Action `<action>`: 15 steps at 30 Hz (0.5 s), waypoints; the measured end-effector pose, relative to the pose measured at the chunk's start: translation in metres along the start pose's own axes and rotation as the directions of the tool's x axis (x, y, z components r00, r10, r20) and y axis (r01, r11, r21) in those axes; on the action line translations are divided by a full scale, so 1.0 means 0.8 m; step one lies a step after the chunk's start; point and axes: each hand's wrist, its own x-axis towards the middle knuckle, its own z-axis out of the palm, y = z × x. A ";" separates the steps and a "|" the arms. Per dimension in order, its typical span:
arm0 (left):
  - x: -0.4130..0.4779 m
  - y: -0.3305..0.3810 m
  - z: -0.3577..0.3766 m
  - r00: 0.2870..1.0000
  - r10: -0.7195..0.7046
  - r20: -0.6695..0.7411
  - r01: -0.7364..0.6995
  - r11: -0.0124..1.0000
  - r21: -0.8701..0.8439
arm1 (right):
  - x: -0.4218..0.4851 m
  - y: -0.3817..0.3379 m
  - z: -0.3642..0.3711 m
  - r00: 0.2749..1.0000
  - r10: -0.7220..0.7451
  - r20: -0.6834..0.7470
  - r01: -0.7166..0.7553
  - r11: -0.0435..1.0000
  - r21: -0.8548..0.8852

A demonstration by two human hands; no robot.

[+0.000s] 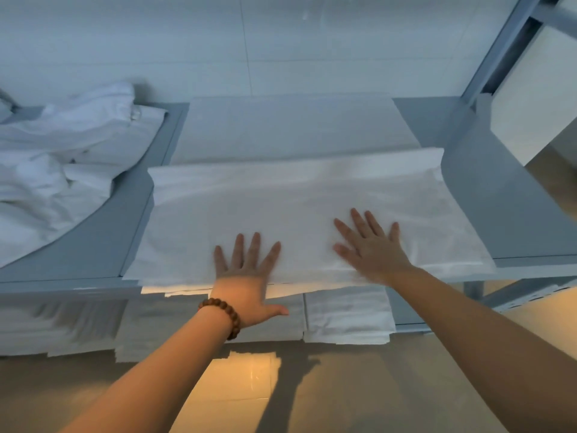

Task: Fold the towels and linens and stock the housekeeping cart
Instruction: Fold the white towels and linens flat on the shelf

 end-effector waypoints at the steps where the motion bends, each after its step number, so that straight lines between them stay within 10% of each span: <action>1: -0.007 -0.004 0.003 1.000 -0.009 -0.020 0.009 1.000 0.018 | -0.019 0.003 0.006 0.999 -0.047 -0.007 0.046 0.999 -0.018; 15: -0.049 -0.020 -0.016 0.944 -0.026 -0.329 0.001 0.997 -0.076 | -0.092 0.048 0.026 0.986 -0.060 -0.158 0.018 0.966 -0.257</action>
